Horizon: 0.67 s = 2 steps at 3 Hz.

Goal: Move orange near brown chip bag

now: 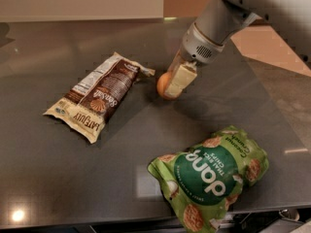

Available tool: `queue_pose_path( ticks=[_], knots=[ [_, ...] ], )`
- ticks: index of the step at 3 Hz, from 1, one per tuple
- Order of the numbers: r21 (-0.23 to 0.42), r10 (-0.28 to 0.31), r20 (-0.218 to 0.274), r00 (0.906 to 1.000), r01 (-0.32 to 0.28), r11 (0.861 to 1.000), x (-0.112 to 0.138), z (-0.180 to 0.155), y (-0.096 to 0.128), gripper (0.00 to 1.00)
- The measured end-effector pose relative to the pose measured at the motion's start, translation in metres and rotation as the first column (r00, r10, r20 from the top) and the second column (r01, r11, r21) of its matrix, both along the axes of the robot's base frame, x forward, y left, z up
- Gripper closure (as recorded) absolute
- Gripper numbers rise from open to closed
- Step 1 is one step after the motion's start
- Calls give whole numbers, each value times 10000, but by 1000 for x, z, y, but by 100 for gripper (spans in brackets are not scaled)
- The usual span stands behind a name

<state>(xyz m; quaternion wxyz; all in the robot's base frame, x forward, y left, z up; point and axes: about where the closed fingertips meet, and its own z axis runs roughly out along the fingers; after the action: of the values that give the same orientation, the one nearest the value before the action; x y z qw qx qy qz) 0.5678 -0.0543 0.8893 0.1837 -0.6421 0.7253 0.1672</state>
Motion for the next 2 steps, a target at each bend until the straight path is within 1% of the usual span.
queue_pose_path(
  ticks=[1,2],
  knots=[
    [-64,43,105,9999,-42,10000,-10,-4,28,100],
    [-157,116,131,9998,-114,9998,-19,-10,50,100]
  ],
)
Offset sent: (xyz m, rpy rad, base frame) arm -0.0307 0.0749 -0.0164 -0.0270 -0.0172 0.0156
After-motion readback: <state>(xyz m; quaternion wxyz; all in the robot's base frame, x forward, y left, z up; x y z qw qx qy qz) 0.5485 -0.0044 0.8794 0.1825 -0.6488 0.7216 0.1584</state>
